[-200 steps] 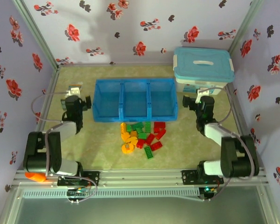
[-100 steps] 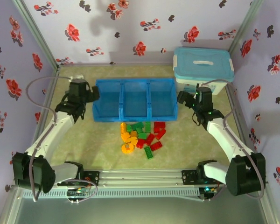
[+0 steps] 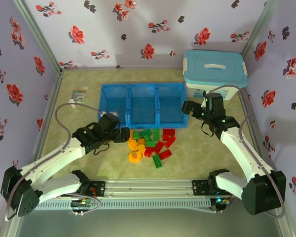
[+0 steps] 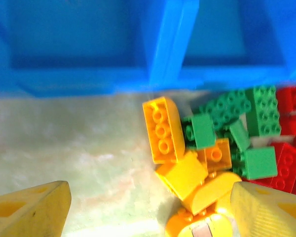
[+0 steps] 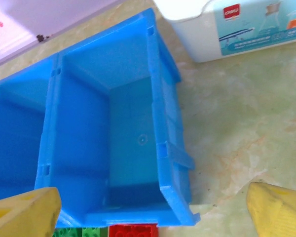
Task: Sort the legos into containers by color
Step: Pick up the lego from the center of the table.
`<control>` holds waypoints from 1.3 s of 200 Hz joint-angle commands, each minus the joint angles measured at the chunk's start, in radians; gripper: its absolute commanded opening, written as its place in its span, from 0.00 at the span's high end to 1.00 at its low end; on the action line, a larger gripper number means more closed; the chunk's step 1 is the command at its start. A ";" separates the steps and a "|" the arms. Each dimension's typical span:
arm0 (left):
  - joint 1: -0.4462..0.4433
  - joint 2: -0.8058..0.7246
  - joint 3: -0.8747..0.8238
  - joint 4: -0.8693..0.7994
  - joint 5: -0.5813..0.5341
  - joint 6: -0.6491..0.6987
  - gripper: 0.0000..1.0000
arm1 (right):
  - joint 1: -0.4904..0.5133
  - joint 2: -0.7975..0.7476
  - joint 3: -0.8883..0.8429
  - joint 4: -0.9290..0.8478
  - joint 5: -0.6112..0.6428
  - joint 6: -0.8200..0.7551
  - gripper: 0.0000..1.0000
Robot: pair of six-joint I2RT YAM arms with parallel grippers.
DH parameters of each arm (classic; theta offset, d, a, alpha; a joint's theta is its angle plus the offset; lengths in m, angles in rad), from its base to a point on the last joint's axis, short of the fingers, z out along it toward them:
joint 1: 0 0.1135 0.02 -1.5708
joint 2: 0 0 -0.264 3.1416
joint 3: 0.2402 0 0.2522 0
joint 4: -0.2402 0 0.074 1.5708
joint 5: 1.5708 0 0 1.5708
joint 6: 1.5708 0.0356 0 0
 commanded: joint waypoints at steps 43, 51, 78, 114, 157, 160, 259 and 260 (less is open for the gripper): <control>-0.012 0.143 -0.039 0.155 0.074 -0.104 0.23 | 0.028 0.013 -0.012 -0.011 -0.042 0.012 0.09; -0.003 0.166 -0.038 0.167 0.085 -0.106 0.23 | 0.031 0.018 -0.010 -0.012 -0.037 0.013 0.09; 0.019 0.239 -0.027 0.198 0.132 -0.104 0.27 | 0.037 0.039 -0.012 -0.001 -0.021 0.017 0.09; 0.057 0.262 -0.018 0.199 0.142 -0.100 0.35 | 0.045 0.067 0.001 0.005 -0.022 0.018 0.11; 0.098 0.295 -0.017 0.230 0.198 -0.077 0.38 | 0.052 0.105 0.011 0.016 -0.021 0.020 0.11; 0.099 0.302 -0.014 0.232 0.203 -0.075 0.38 | 0.052 0.108 0.011 0.017 -0.021 0.020 0.11; 0.102 0.461 0.067 0.241 0.218 -0.045 0.37 | 0.063 0.160 0.033 0.035 -0.019 0.026 0.12; 0.102 0.463 0.068 0.240 0.218 -0.045 0.38 | 0.063 0.160 0.034 0.035 -0.019 0.026 0.12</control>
